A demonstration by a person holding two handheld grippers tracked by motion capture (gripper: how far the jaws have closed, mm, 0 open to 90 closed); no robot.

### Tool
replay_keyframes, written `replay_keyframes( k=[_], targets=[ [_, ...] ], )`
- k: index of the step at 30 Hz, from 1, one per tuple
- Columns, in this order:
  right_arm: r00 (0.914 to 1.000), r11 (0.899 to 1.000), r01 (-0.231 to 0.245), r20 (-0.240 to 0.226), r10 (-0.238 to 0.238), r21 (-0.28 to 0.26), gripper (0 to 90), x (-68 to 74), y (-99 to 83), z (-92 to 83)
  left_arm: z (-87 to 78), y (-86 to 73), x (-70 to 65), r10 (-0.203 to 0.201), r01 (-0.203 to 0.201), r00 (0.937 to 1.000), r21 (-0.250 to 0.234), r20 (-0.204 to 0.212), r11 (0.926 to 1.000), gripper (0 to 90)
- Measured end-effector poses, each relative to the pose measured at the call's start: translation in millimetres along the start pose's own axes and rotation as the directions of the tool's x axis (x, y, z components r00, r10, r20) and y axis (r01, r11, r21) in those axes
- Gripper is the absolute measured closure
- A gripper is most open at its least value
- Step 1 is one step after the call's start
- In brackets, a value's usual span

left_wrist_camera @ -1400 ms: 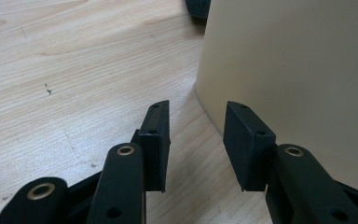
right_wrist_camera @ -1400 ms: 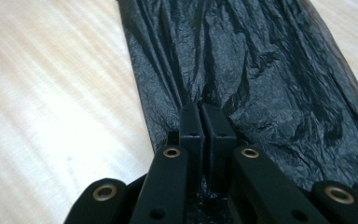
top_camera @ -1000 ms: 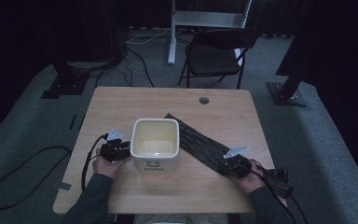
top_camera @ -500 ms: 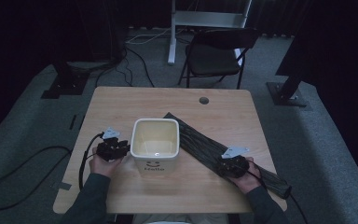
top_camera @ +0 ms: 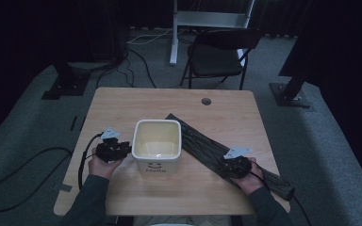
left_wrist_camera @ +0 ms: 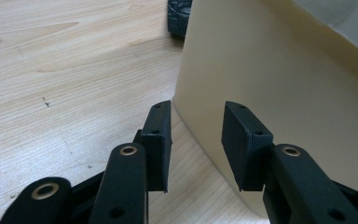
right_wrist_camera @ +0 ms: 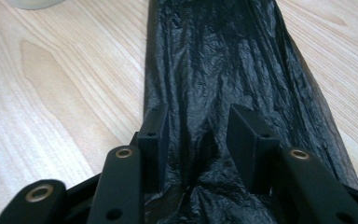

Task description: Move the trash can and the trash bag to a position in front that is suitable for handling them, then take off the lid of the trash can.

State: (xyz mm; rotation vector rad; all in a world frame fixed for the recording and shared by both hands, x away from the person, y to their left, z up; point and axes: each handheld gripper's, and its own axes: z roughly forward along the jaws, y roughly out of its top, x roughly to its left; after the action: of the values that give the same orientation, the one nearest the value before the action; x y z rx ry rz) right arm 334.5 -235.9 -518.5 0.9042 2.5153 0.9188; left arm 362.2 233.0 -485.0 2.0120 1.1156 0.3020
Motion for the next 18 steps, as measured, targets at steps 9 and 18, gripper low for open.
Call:
replay_keyframes(
  k=[9, 18],
  targets=[
    [1.0, 1.0, -0.002, 0.008, 0.002, -0.001, 57.1, -2.0, -1.3, 0.7, 2.6, 0.7, -1.4, -0.005, 0.005, 0.9999, 0.014, 0.009, 0.9999, 63.2],
    [0.9999, 1.0, 0.01, -0.009, -0.011, -0.027, 54.2, 0.1, 2.3, -0.5, -4.9, 4.2, 3.6, -0.022, 0.022, 0.9993, -0.021, 0.032, 0.9995, 63.2]
  ],
)
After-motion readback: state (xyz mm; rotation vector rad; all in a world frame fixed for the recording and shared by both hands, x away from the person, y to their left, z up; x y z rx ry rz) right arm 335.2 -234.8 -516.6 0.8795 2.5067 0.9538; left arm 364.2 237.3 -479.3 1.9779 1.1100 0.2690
